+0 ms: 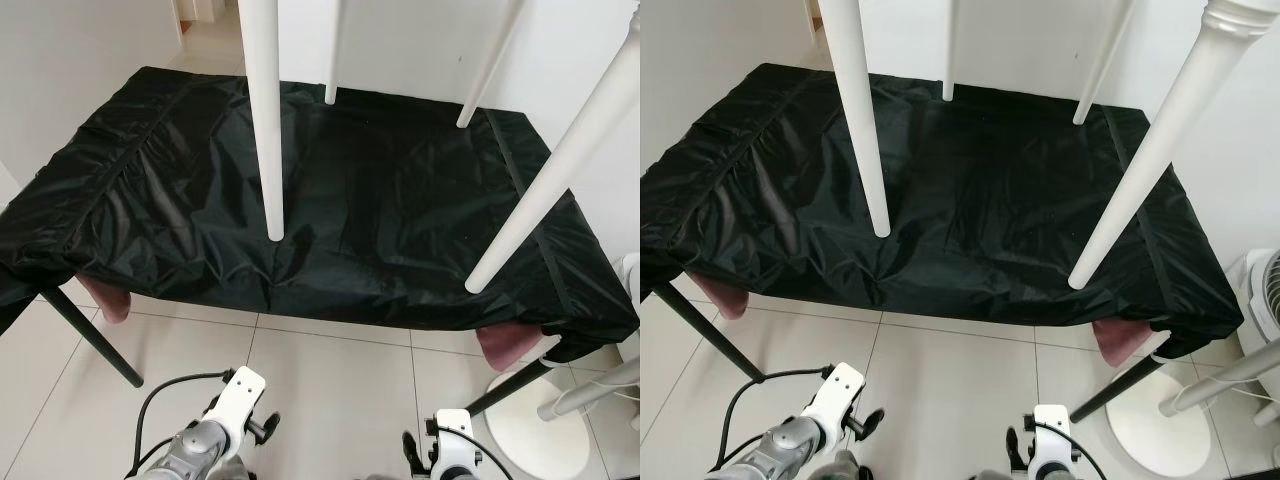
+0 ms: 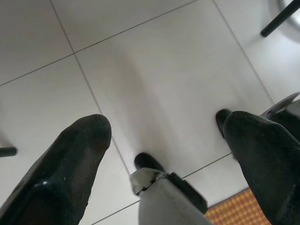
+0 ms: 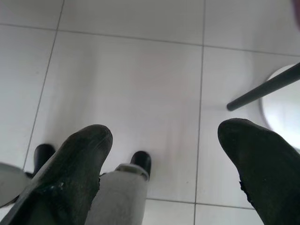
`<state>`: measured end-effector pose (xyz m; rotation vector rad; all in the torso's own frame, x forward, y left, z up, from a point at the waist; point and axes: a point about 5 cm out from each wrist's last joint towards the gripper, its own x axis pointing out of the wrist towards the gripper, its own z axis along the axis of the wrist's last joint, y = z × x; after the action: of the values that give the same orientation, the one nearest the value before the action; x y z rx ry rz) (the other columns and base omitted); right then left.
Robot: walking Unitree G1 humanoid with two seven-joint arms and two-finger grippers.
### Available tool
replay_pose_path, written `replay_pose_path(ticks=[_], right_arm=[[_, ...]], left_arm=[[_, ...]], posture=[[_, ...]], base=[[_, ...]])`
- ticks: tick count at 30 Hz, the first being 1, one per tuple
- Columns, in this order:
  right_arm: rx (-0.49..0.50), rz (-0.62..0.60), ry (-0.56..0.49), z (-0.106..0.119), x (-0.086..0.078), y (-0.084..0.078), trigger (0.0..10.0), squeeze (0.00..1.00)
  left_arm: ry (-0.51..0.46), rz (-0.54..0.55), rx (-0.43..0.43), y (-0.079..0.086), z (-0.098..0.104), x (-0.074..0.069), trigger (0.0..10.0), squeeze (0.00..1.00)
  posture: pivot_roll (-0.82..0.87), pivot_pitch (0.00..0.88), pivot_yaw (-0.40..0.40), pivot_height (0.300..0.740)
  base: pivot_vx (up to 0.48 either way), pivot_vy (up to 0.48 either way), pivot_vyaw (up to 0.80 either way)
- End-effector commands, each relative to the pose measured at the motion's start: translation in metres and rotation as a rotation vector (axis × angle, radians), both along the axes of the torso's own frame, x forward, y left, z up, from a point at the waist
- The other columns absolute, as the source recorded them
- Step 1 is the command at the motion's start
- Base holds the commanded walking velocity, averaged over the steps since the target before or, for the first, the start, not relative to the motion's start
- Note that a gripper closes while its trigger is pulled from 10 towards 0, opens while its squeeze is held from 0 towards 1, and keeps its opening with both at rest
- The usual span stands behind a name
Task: Building children table
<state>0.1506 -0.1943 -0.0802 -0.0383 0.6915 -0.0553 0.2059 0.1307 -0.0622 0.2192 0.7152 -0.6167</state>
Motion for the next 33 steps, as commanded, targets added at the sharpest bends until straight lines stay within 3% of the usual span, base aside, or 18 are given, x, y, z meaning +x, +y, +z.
replay_pose_path(ticks=[1,15,23,33], right_arm=[[0.027,-0.012,0.049,-0.005,-0.007,0.001,10.0,0.00],[0.093,-0.065,0.202,-0.021,-0.031,0.007,10.0,0.00],[0.094,-0.010,0.227,-0.022,-0.027,0.014,10.0,0.00],[0.108,-0.041,0.275,-0.025,-0.033,0.014,10.0,0.00]], left_arm=[[0.021,0.013,0.057,0.003,-0.005,-0.003,10.0,0.00],[0.080,-0.033,0.119,-0.002,-0.012,-0.009,10.0,0.00],[0.104,-0.043,0.121,-0.010,-0.013,-0.010,10.0,0.00],[0.114,-0.048,0.154,-0.013,-0.017,-0.015,10.0,0.00]], posture=[[0.05,0.000,-0.017,0.740],[0.06,0.000,-0.038,0.740],[0.06,0.000,-0.036,0.740],[0.05,0.000,-0.009,0.740]], base=[[0.000,0.000,0.00],[0.000,0.000,0.00],[0.000,0.000,0.00],[0.000,0.000,0.00]])
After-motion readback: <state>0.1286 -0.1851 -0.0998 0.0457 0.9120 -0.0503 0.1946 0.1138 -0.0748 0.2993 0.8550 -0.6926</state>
